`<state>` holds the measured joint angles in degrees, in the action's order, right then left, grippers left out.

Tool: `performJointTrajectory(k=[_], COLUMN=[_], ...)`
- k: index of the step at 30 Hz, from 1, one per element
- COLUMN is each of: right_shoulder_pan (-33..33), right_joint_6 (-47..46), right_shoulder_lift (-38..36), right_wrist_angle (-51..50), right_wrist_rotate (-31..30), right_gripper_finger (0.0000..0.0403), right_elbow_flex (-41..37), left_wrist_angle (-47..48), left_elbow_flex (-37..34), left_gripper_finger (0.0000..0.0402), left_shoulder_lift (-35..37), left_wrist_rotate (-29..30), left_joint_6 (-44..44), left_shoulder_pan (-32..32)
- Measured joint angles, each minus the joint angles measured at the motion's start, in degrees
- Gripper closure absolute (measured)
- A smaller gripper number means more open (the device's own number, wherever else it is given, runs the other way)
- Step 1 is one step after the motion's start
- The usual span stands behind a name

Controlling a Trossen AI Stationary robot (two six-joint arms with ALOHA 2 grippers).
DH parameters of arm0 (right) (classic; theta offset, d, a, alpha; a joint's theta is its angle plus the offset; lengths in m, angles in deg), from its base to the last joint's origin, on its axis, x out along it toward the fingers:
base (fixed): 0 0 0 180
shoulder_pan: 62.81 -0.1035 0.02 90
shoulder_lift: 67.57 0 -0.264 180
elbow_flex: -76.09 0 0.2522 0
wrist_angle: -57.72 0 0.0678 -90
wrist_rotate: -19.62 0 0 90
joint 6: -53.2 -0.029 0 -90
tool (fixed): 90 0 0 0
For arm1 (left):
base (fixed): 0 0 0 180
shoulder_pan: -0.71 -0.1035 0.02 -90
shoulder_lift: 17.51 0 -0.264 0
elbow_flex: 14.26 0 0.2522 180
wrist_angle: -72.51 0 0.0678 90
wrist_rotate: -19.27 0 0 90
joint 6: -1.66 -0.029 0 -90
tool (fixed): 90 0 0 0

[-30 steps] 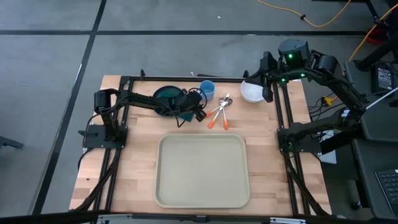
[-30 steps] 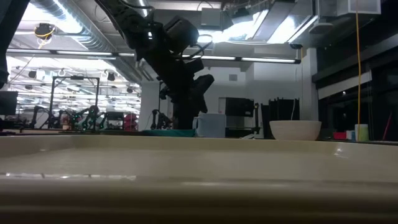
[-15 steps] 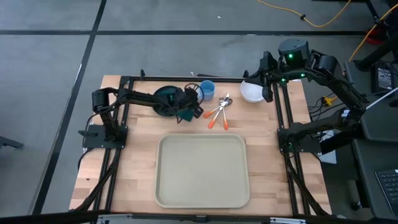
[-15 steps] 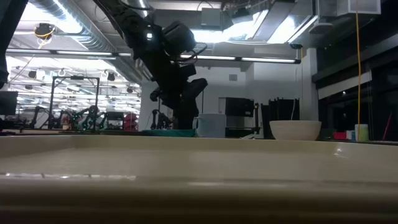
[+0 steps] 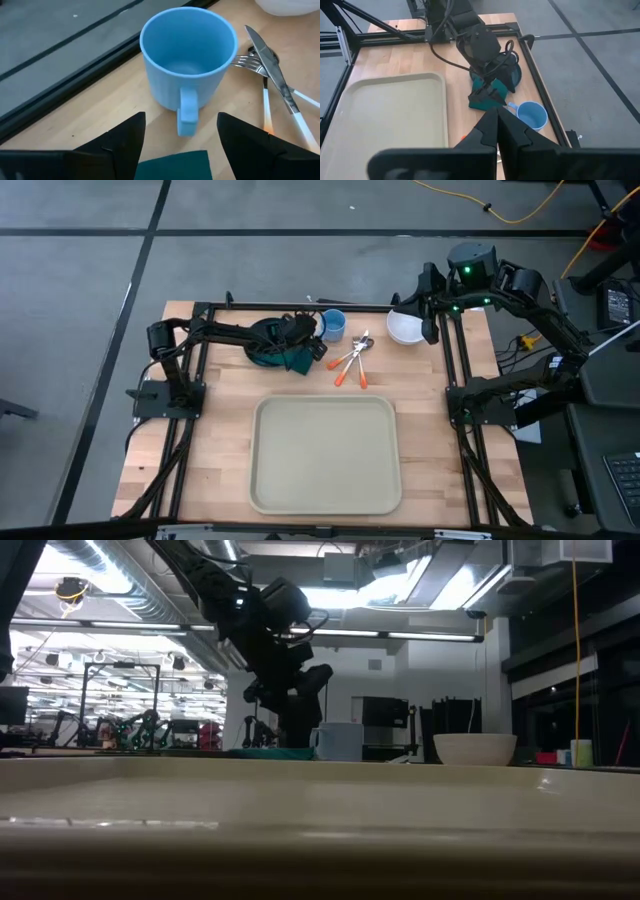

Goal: Set up tray
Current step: Put the blue mug on the top left of the light brown serving tray

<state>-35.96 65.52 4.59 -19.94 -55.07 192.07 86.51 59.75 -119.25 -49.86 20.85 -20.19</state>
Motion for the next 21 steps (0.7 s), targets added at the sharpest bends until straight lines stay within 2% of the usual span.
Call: performJointTrajectory(k=[6,9,13,21], right_shoulder_pan=[0.00,0.00,0.00,0.01], right_joint_6=[0.08,0.11,0.00,0.00], right_shoulder_lift=[0.00,0.00,0.00,0.00], right_wrist_angle=[0.35,0.58,0.61,0.61], right_wrist_rotate=[-0.01,-0.02,-0.01,-0.02], right_gripper_finger=[0.0398,0.0398,0.0398,0.0398], right_elbow_flex=[0.00,0.00,0.00,0.00], left_wrist_angle=[-1.14,-4.55,-6.98,-4.30], left_elbow_flex=[0.02,0.02,0.02,0.02], left_gripper_finger=[0.0160,0.0160,0.0160,0.0160], left_shoulder_lift=[-1.25,-3.06,-4.17,-4.26], left_wrist_rotate=[-0.32,-1.34,0.14,0.44], left_joint_6=[-0.89,-0.73,-0.56,-2.46], left_shoulder_pan=[0.24,0.24,0.26,0.17])
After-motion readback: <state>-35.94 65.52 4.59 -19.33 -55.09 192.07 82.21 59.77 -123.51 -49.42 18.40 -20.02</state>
